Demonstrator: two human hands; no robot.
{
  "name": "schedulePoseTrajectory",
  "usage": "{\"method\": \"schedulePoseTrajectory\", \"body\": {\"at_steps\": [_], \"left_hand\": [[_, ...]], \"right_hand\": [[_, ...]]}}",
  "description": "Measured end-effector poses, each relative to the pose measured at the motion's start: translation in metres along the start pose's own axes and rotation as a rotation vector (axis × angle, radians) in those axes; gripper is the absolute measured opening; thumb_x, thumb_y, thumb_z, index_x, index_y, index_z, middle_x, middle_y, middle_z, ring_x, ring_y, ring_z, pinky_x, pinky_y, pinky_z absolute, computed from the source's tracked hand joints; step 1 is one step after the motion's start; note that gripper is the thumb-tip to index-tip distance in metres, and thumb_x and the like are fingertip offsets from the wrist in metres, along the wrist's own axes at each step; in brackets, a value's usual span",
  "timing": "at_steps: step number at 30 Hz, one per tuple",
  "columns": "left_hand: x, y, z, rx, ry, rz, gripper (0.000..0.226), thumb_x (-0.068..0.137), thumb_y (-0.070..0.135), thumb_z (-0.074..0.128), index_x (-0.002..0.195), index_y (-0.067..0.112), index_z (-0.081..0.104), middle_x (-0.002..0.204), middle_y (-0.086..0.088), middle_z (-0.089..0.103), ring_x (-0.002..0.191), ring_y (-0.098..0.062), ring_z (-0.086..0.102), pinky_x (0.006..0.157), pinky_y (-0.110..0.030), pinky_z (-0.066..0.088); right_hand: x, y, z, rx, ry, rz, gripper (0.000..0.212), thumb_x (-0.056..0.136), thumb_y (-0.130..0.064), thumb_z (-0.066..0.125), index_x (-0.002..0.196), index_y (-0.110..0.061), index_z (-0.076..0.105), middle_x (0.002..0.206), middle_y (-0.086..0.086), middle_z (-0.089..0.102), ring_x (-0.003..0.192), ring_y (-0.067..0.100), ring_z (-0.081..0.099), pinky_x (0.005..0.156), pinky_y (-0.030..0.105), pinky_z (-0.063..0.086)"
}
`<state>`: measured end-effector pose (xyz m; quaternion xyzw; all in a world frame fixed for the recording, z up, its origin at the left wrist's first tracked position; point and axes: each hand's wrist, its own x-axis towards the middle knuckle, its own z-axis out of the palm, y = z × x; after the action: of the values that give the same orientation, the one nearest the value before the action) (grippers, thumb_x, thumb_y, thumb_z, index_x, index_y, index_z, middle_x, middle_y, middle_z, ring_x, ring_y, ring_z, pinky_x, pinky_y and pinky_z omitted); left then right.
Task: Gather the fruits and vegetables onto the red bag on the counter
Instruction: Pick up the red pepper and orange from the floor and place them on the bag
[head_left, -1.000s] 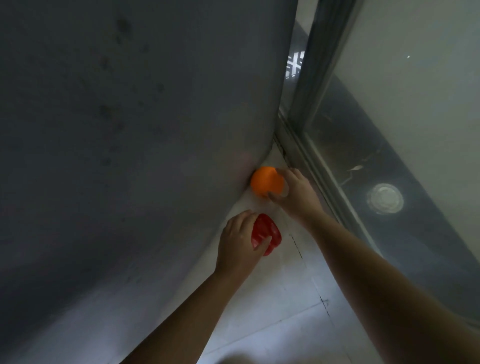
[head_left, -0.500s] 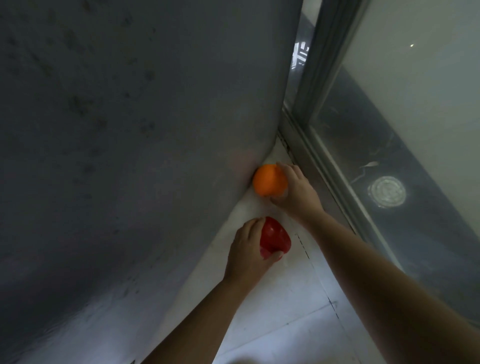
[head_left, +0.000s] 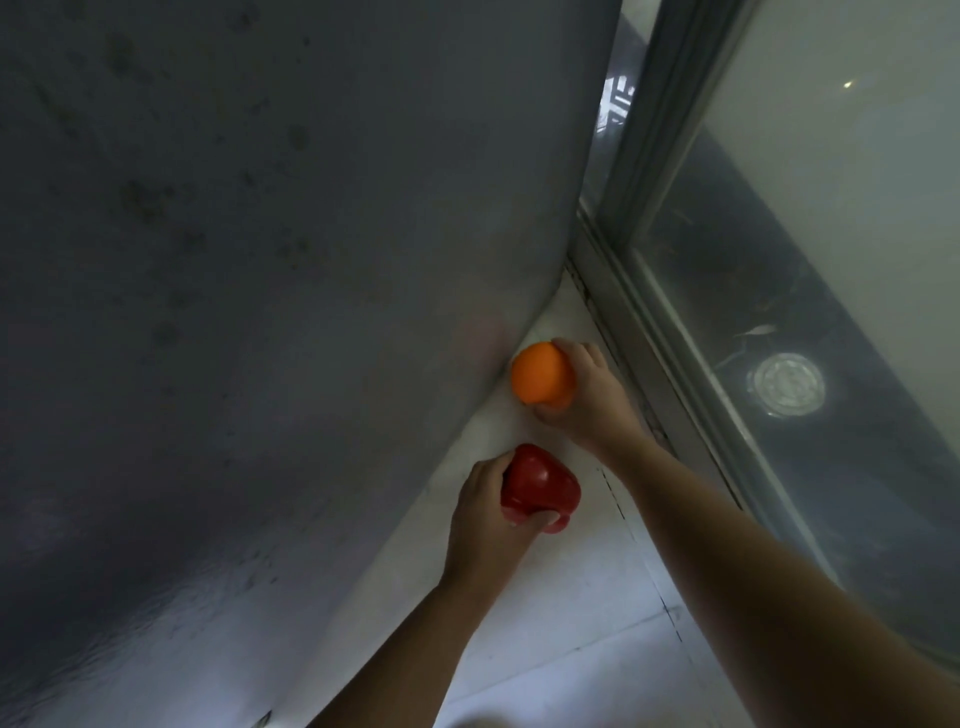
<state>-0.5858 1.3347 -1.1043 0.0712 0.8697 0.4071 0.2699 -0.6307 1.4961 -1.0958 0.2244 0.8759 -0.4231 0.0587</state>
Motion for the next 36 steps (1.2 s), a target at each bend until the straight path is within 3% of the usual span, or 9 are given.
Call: {"method": "schedulePoseTrajectory", "body": {"at_steps": [9, 16, 20, 23, 28, 31, 36], "left_hand": [[-0.014, 0.006, -0.004, -0.126, 0.101, -0.091, 0.069, 0.068, 0.024, 0.079, 0.127, 0.022, 0.044, 0.129, 0.000, 0.050, 0.107, -0.010, 0.043, 0.092, -0.029, 0.045], [-0.048, 0.034, -0.038, -0.199, 0.183, -0.097, 0.066, 0.067, 0.024, 0.079, 0.122, 0.027, 0.043, 0.117, 0.009, 0.046, 0.104, -0.009, 0.044, 0.079, -0.013, 0.040], [-0.084, 0.078, -0.066, -0.183, 0.202, -0.070, 0.063, 0.067, 0.024, 0.079, 0.115, 0.032, 0.039, 0.112, 0.015, 0.044, 0.096, -0.005, 0.045, 0.070, -0.002, 0.036], [-0.118, 0.116, -0.087, -0.231, 0.217, -0.068, 0.062, 0.062, 0.032, 0.077, 0.112, 0.033, 0.042, 0.108, 0.022, 0.044, 0.095, -0.005, 0.048, 0.071, -0.003, 0.038], [-0.175, 0.170, -0.131, -0.296, 0.205, -0.058, 0.062, 0.056, 0.041, 0.081, 0.107, 0.040, 0.045, 0.111, 0.025, 0.047, 0.105, -0.010, 0.052, 0.076, -0.004, 0.043], [-0.203, 0.200, -0.158, -0.300, 0.219, -0.045, 0.061, 0.054, 0.040, 0.075, 0.108, 0.042, 0.046, 0.114, 0.024, 0.049, 0.107, -0.009, 0.052, 0.078, -0.005, 0.045], [-0.250, 0.250, -0.198, -0.275, 0.259, -0.023, 0.059, 0.055, 0.040, 0.076, 0.105, 0.050, 0.046, 0.113, 0.025, 0.051, 0.104, 0.002, 0.052, 0.076, -0.003, 0.042]], "right_hand": [[-0.030, 0.014, 0.000, 0.108, 0.039, 0.048, 0.080, 0.070, -0.023, 0.077, 0.135, -0.018, 0.032, 0.137, 0.006, 0.034, 0.116, 0.024, 0.042, 0.082, 0.027, 0.035], [-0.069, -0.005, -0.026, 0.121, 0.074, 0.031, 0.082, 0.066, -0.021, 0.080, 0.134, -0.018, 0.034, 0.134, 0.009, 0.038, 0.111, 0.021, 0.042, 0.079, 0.030, 0.035], [-0.105, -0.044, -0.056, 0.143, 0.078, 0.015, 0.084, 0.065, -0.023, 0.081, 0.134, -0.020, 0.033, 0.134, 0.007, 0.038, 0.112, 0.021, 0.043, 0.082, 0.031, 0.038], [-0.136, -0.082, -0.086, 0.243, 0.126, 0.010, 0.081, 0.065, -0.024, 0.081, 0.132, -0.023, 0.035, 0.132, 0.001, 0.039, 0.109, 0.017, 0.044, 0.083, 0.031, 0.043], [-0.179, -0.141, -0.138, 0.350, 0.207, -0.015, 0.075, 0.066, -0.025, 0.080, 0.128, -0.030, 0.038, 0.119, -0.012, 0.036, 0.102, 0.010, 0.046, 0.071, 0.010, 0.039], [-0.201, -0.174, -0.165, 0.370, 0.213, -0.038, 0.074, 0.065, -0.027, 0.081, 0.125, -0.036, 0.038, 0.115, -0.018, 0.037, 0.099, 0.005, 0.047, 0.073, 0.015, 0.042], [-0.239, -0.228, -0.213, 0.387, 0.239, -0.078, 0.075, 0.065, -0.024, 0.081, 0.128, -0.028, 0.040, 0.119, -0.011, 0.038, 0.095, -0.009, 0.048, 0.073, 0.015, 0.045]]}}
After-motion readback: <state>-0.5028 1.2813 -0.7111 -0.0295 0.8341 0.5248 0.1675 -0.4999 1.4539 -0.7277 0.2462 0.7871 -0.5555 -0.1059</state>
